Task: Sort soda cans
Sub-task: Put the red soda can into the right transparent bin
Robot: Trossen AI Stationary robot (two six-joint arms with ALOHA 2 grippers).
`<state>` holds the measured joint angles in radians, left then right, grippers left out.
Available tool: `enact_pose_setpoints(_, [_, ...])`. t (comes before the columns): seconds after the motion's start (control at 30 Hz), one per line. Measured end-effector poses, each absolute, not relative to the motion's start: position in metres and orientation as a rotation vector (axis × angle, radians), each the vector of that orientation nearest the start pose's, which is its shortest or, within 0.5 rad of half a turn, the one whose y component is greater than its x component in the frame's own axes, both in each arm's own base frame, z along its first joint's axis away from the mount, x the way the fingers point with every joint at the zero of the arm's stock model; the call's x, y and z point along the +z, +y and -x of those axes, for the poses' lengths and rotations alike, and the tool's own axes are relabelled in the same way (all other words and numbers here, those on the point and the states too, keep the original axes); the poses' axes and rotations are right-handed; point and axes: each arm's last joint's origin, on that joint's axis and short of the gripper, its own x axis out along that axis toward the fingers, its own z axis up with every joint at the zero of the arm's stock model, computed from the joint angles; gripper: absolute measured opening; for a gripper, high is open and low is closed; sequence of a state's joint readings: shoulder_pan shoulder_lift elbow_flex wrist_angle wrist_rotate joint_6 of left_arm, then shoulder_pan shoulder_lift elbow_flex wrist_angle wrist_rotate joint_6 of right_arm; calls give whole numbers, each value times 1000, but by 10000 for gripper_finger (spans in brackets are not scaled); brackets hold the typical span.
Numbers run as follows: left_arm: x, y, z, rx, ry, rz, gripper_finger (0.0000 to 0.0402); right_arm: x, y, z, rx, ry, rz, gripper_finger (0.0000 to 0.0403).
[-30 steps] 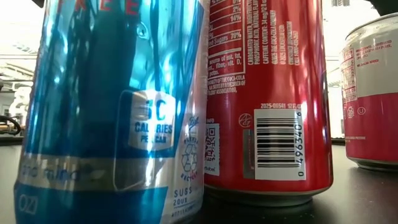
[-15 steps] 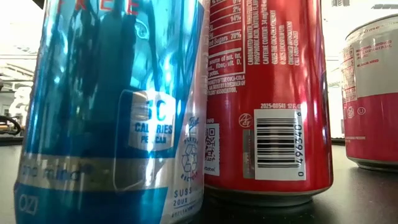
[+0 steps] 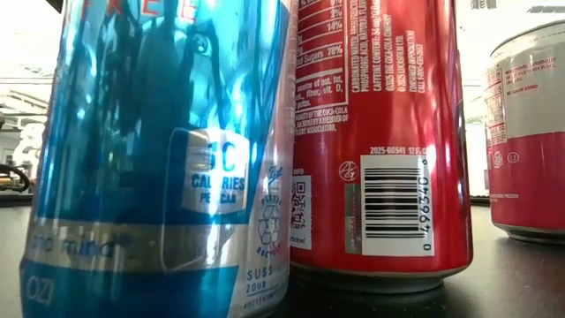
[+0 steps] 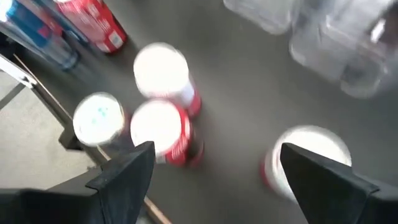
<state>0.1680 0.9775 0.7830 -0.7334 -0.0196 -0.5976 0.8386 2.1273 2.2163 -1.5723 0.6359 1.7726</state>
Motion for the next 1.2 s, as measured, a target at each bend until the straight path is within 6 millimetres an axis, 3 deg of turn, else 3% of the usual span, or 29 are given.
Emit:
enact_pose_setpoints(0.13, [256, 31, -180, 447, 849, 621, 392, 311, 301, -262, -770, 803, -696, 338])
enact_pose_setpoints(0.27, [257, 31, -180, 447, 849, 621, 392, 305, 297, -234, -835, 841, -760, 338])
enact_pose_setpoints(0.47, [258, 31, -181, 448, 830, 618, 392, 300, 261, -189, -983, 1039, -825, 338])
enact_pose_setpoints(0.63, [258, 32, -181, 448, 827, 617, 392, 309, 230, -167, -1011, 1162, -870, 338])
enact_pose_setpoints(0.77, [258, 32, -181, 449, 828, 617, 392, 311, 219, -151, -1022, 1298, -889, 338])
enact_pose_setpoints(0.9, [258, 32, -181, 450, 827, 616, 392, 313, 216, -140, -969, 1399, -857, 338])
enact_pose_setpoints(1.2, [258, 32, -181, 451, 829, 614, 392, 313, 220, -141, -791, 1458, -762, 338])
